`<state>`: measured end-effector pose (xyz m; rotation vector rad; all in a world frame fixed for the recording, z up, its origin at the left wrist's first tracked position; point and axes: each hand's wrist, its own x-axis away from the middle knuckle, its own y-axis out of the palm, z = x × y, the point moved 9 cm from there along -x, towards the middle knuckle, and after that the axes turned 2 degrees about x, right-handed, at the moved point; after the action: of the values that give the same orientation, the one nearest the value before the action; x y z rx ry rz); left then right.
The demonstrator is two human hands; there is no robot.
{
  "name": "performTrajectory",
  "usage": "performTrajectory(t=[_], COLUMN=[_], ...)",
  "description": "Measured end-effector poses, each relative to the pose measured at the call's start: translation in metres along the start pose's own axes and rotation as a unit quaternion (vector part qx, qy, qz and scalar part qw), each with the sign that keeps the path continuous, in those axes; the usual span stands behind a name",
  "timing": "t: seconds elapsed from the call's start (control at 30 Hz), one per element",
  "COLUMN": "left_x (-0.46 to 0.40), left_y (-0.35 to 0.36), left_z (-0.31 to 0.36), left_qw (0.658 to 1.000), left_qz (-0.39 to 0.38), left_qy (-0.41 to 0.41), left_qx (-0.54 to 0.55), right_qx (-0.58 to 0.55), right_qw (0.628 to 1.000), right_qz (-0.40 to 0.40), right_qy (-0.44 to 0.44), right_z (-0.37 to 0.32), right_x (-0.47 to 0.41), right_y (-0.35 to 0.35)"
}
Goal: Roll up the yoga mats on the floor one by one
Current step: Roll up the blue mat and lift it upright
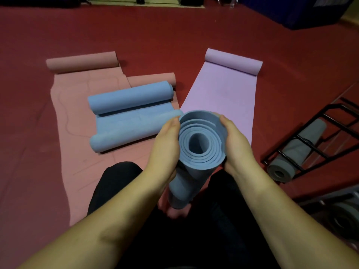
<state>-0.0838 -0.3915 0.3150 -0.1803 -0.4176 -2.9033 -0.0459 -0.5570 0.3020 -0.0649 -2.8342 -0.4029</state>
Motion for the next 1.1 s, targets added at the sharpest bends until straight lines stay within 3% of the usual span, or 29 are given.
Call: performTrajectory(t=[0.2,0.33,0.57,0.77,0.93,1.1], left_x=[-0.003,-0.004,-0.002,-0.01,-0.02,-0.055], left_y=[-0.024,-0.021,-0.021,-0.016,-0.004,0.035], left_z=[-0.036,-0.034,-0.024,-0.041,-0.036,-0.027], left_qw=[0.995,0.994,0.996,0.992,0.998,0.971], left_qz=[0.062,0.047,0.012,-0.006,-0.009,-0.098], left_qy=[-0.07,-0.078,-0.055,-0.103,-0.065,-0.059], left_qx=[0.044,0.059,0.073,0.075,0.001,-0.209], right_qx=[0.068,0.034,0.099,0.035,-0.051,-0.091], right_qw=[0.993,0.999,0.994,0.999,0.997,0.991], right_qz=[0.045,-0.025,0.0,0.012,0.051,0.096], right_qy=[0.085,0.032,-0.051,0.005,0.037,0.037], right_z=[0.057,0.032,0.025,0.039,0.047,0.039], right_x=[0.019,0.023,0.02,0.015,-0.001,-0.034], right_y=[-0.022,0.011,0.005,0.007,-0.007,-0.038])
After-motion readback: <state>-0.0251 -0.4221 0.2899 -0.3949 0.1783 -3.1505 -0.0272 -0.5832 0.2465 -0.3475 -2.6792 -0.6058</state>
